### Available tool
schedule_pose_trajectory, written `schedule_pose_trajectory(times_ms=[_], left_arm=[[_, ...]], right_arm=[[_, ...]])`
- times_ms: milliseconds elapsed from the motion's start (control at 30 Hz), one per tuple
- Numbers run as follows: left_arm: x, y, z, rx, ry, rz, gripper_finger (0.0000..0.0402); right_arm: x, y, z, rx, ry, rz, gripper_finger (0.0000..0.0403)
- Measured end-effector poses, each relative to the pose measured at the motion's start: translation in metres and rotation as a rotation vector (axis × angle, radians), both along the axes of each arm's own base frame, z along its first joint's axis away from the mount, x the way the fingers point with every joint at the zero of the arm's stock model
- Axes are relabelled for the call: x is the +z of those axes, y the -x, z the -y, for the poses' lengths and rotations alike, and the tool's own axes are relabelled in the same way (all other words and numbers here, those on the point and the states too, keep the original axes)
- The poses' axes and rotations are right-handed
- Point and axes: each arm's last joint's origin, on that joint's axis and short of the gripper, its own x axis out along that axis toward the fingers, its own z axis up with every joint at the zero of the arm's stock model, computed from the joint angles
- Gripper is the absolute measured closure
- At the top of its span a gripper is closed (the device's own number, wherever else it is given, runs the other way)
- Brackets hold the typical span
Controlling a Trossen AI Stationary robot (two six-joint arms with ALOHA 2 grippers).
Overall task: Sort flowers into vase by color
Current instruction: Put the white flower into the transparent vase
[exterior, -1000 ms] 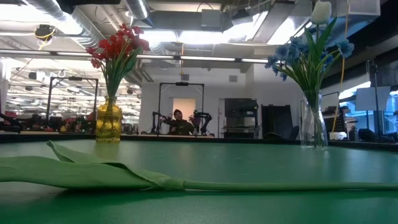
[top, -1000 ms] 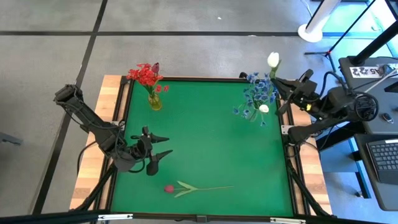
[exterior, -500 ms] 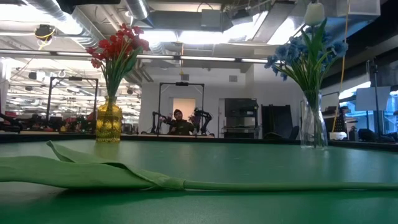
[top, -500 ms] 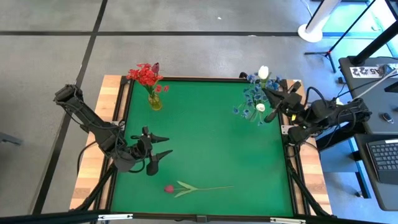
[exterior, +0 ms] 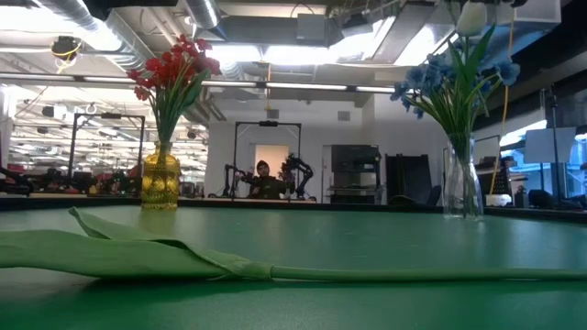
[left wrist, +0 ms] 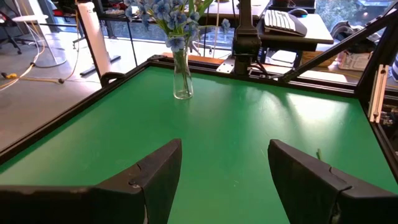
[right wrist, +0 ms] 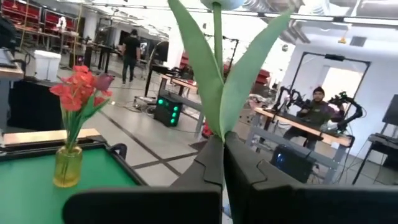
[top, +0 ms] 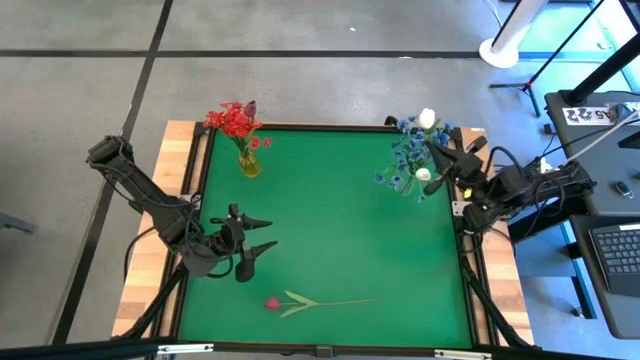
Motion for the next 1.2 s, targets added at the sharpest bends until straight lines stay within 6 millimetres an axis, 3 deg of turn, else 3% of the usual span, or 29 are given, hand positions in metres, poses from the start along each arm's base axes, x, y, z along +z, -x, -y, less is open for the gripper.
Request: schedule_pose_trajectory(times_ms=[333,667,1200], left_arm=[[0.000,0.000,0.000,0.000,-0.001,-0.001,0.0168],[0.000,0.000,0.000,0.000,-0.001,-0.001,0.0168],[0.000,0.000,0.000,-0.005,-0.006,-0.006,0.0168]], right_arm=[[0.022,0.007,0.002,-0.035,0.038,0.017,0.0402],[0.025,0.006,0.001,0.004,0.050,0.045,0.0402],[0.013,-0.025,0.018,-0.043,0.074,-0.024,0.0402]])
